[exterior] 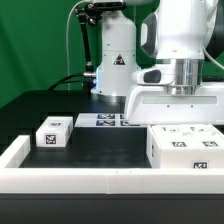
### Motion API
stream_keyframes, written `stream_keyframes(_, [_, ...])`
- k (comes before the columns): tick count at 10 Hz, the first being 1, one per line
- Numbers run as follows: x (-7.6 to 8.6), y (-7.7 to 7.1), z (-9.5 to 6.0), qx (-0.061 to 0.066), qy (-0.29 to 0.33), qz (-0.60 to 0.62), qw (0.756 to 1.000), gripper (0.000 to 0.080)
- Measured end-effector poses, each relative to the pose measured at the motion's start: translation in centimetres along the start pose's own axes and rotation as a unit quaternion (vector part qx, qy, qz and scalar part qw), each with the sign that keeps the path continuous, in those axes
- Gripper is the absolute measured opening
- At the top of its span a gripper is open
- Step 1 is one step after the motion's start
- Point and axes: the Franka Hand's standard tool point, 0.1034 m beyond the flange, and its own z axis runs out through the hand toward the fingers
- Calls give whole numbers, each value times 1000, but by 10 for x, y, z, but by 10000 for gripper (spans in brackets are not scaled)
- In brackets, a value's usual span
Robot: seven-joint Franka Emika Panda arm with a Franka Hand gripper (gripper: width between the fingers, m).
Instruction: Assemble cabinet
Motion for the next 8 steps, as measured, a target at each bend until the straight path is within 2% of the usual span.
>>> stream_keyframes(2, [-3, -3, 0, 0, 1, -3, 1000, 60])
stream_keyframes(3, [-2, -2, 0, 0, 1, -3, 1000, 60])
stream_keyframes(5, [-2, -2, 0, 0, 1, -3, 1000, 4])
stream_keyframes(8, [-2, -2, -1, 1, 1, -3, 1000, 2])
